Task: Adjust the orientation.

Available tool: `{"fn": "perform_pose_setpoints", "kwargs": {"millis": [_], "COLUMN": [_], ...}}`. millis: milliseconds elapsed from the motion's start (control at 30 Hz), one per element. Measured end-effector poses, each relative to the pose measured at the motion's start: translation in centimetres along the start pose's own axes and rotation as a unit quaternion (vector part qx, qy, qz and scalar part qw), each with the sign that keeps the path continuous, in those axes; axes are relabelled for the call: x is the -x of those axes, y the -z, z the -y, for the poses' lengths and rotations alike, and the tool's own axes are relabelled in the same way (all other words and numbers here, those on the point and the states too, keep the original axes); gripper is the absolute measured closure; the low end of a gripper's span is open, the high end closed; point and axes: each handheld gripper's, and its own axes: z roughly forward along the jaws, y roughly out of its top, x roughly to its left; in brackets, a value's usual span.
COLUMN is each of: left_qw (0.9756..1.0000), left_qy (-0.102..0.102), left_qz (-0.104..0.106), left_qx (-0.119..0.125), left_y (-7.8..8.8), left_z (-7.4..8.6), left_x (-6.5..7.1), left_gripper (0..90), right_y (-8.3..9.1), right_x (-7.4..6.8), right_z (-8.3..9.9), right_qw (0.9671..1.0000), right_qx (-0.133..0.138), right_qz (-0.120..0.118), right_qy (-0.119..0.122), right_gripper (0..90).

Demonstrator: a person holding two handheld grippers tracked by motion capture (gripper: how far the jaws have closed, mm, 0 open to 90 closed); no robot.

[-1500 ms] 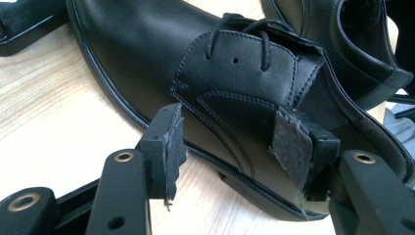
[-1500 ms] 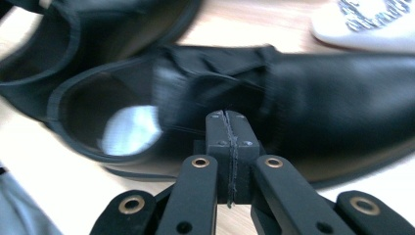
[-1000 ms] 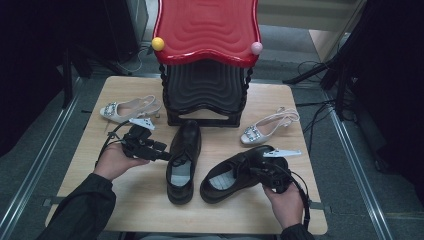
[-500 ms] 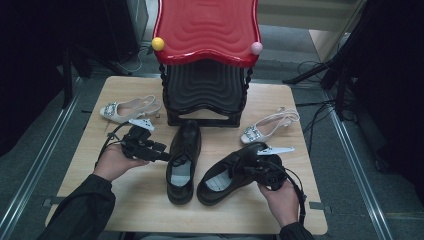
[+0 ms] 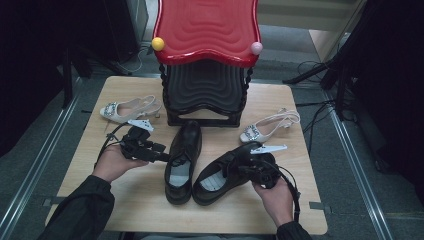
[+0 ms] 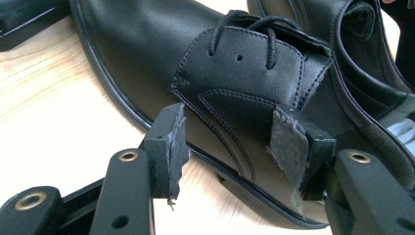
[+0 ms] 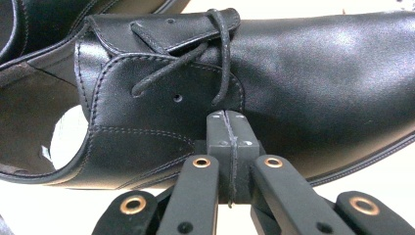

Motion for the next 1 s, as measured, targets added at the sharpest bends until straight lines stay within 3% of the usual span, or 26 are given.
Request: {"fn": "perform_pose_setpoints", "kwargs": {"millis": [167, 233, 367, 533, 1000], "left_qw": [1.0000, 0.9999, 0.9999, 0.9998, 0.9999], "left_qy": [0.002, 0.004, 0.004, 0.005, 0.013], "left_qz": [0.003, 0.012, 0.006, 0.009, -0.005], "left_qx": [0.003, 0.004, -0.008, -0.018, -0.009], "left_y": [0.1, 0.1, 0.0, -0.3, -0.3], "left_z": [0.1, 0.1, 0.2, 0.2, 0.5], "left_x": [0.0, 0.2, 0.3, 0.2, 0.2], "left_gripper": [53.5, 59.4, 74.5, 84.8, 84.8], "right_y": [-0.3, -0.4, -0.6, -0.9, -1.9], "right_x": [-0.3, -0.4, -0.7, -1.1, -2.0], "right_z": [-0.2, -0.3, -0.4, -0.7, -1.5], "right_qw": [1.0000, 1.0000, 1.0000, 0.9999, 0.9996], "right_qx": [-0.001, -0.001, 0.000, -0.002, -0.003], "right_qz": [-0.001, -0.001, -0.005, -0.005, -0.016], "right_qy": [0.002, 0.004, 0.008, 0.015, 0.025], "right_gripper": [90.0, 90.0, 90.0, 90.0, 90.0]}}
